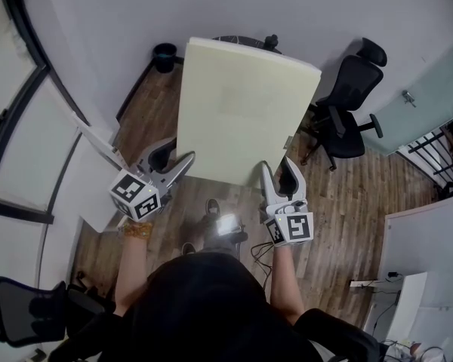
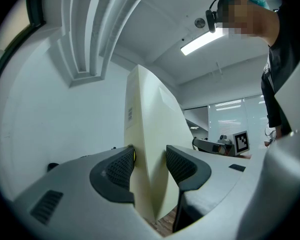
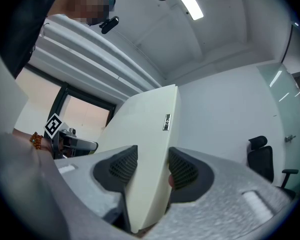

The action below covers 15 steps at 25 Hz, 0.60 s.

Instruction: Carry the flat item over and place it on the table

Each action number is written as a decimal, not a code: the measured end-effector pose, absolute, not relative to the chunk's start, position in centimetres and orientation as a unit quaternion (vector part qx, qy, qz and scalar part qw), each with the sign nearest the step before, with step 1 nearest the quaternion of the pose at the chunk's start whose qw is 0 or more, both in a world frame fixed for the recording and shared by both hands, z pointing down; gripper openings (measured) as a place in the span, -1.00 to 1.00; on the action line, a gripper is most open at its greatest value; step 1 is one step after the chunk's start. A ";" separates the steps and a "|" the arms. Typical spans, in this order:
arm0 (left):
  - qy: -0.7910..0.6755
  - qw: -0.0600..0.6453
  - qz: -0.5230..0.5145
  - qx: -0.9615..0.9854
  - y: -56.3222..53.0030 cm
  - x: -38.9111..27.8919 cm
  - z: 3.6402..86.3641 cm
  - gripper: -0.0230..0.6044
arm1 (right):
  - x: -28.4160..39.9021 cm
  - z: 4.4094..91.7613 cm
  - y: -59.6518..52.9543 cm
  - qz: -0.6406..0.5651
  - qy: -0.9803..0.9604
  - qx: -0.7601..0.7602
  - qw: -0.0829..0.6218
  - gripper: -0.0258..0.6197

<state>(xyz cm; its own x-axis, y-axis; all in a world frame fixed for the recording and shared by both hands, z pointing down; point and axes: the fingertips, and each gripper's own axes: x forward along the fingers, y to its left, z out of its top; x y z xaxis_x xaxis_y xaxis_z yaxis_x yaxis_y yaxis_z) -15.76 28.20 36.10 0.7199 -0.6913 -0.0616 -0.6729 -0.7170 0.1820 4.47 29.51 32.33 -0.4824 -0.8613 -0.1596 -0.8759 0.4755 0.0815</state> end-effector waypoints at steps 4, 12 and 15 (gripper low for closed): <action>-0.368 0.078 -0.059 0.925 27.2 -15.8 35.9 -0.30 | 4.4 32.4 28.3 0.070 0.858 -0.507 0.046 -0.32; -0.374 0.082 -0.057 0.922 24.9 -16.3 36.2 -0.30 | 3.9 32.7 26.0 0.063 0.860 -0.504 0.045 -0.32; -0.374 0.086 -0.060 0.921 24.6 -16.3 36.7 -0.30 | 3.9 32.9 25.7 0.063 0.860 -0.504 0.043 -0.32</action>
